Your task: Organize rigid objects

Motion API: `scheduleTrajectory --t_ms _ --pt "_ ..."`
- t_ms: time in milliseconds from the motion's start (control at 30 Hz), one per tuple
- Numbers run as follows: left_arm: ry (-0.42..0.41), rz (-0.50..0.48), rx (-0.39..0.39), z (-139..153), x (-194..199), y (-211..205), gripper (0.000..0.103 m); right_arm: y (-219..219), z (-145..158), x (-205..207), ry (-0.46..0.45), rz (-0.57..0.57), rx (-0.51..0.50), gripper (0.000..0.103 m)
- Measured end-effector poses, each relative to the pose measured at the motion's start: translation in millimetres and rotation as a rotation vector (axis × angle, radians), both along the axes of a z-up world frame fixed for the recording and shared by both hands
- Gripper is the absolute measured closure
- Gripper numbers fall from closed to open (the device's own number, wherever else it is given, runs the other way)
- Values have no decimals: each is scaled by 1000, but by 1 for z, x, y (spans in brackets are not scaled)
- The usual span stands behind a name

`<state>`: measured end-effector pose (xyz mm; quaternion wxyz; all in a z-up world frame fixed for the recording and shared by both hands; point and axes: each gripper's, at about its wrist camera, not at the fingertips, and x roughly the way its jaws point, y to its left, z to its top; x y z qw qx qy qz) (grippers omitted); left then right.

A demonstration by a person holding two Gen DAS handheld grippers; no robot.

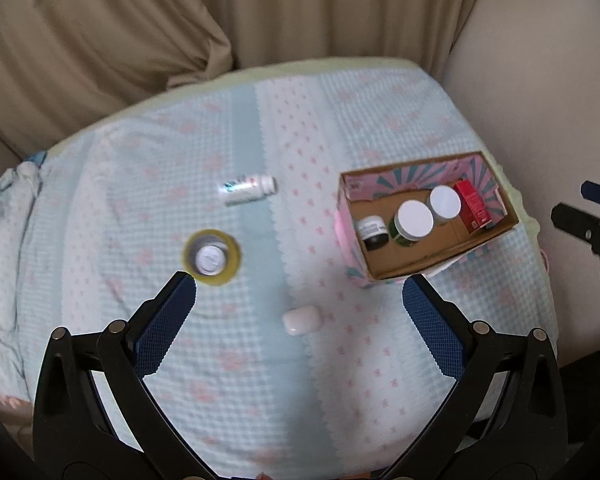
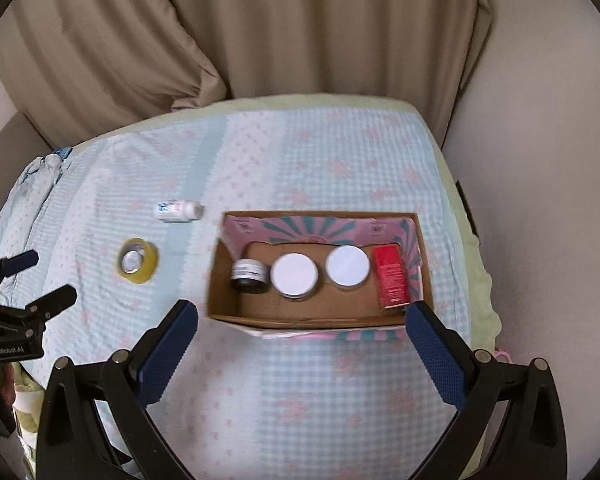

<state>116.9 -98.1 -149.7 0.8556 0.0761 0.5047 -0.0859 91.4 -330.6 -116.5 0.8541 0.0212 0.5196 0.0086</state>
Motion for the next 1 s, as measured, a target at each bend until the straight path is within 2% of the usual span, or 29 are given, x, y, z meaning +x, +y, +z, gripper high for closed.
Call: scheduleTrajectory --t_ms 167,400,533,767,1000 --pt "-62 -17 -40 30 -16 51 0 57 25 -23 -46 -16 19 0" --pt "-60 -45 -72 31 -21 121 0 133 25 -39 -31 -19 -5 0" --pt "-28 -70 -77 14 -15 161 0 172 16 -45 -22 -44 -15 0" --pt "-41 -142 -22 -23 -1 199 0 220 -18 -46 -4 -100 0 0" --pt "-6 -176 -14 -91 31 209 0 247 -70 -39 19 -90 -25 0"
